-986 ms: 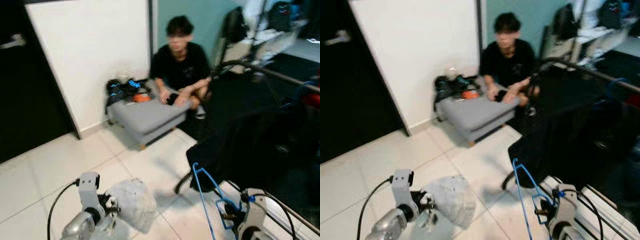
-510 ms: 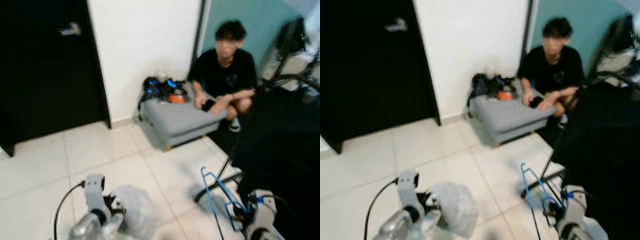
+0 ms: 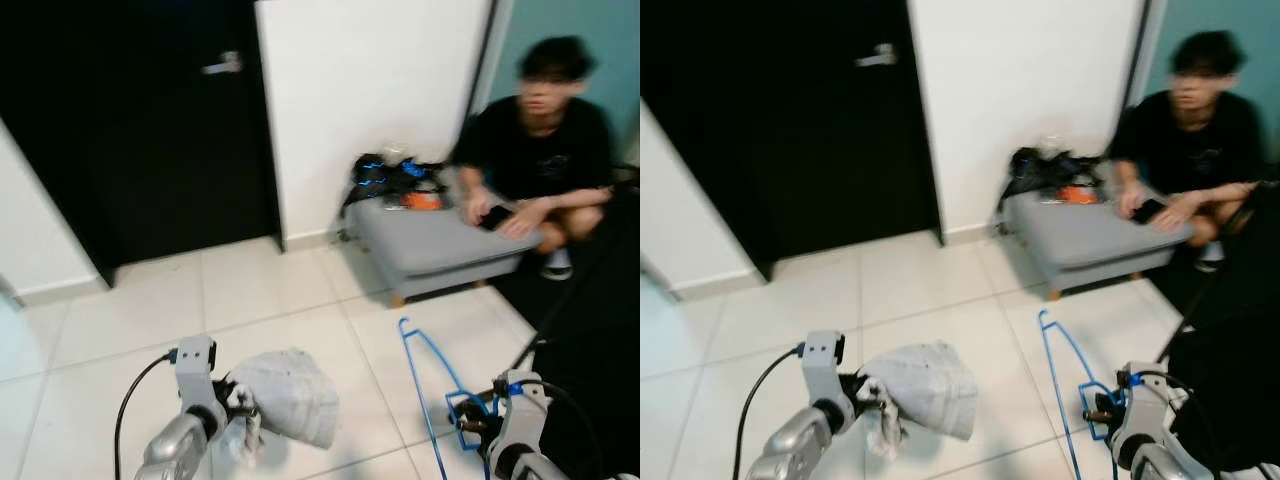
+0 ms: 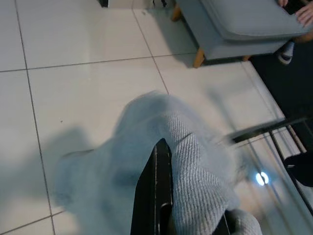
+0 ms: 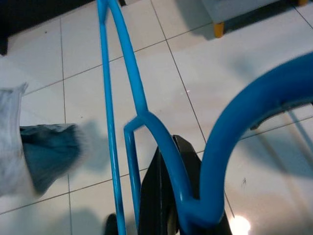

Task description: Hang hanger

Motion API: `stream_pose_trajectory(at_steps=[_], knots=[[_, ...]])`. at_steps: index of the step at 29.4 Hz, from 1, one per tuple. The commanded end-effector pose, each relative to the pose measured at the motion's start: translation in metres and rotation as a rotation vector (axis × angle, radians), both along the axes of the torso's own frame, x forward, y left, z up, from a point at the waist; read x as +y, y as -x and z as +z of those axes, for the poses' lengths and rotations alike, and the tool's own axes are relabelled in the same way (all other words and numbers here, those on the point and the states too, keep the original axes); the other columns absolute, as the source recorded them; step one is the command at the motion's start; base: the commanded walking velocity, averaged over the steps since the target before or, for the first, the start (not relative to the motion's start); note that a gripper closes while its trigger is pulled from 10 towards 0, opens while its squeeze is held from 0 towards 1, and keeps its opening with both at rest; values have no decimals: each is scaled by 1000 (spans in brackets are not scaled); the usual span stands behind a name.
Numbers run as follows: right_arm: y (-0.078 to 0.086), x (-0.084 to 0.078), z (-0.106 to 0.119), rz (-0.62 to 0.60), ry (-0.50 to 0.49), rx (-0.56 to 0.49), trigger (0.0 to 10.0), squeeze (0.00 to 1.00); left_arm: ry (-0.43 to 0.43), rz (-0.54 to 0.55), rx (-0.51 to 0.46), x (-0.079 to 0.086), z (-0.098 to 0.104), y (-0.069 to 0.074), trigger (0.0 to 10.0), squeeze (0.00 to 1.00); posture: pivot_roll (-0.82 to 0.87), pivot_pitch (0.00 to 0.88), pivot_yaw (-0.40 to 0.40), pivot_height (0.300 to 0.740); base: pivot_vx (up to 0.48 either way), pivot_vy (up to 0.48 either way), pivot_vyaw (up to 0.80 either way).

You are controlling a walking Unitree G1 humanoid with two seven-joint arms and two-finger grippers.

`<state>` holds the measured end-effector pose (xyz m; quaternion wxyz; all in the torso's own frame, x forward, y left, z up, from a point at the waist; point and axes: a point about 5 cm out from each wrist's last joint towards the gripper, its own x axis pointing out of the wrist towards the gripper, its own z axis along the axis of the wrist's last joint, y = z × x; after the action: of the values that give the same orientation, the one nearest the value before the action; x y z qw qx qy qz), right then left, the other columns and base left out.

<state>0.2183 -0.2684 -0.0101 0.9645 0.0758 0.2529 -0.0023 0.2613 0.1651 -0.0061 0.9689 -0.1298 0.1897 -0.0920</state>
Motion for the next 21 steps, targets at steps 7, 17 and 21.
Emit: stream_pose_trajectory(at_steps=[7, 17, 21], knots=[[-2, 6, -2, 24, -3, -9, 10000, 0, -13, 11, -39, 7, 6, -3, 10000, 0, -8, 45, 5, 740, 0, 0, 781], [0, 10, -3, 46, -9, -6, 10000, 0, -17, 7, -46, 11, 6, -2, 10000, 0, 10, 58, -13, 740, 0, 0, 781], [0, 11, -4, 47, -10, -6, 10000, 0, -18, 7, -44, 12, 6, -1, 10000, 0, 4, 47, -12, 740, 0, 0, 781]])
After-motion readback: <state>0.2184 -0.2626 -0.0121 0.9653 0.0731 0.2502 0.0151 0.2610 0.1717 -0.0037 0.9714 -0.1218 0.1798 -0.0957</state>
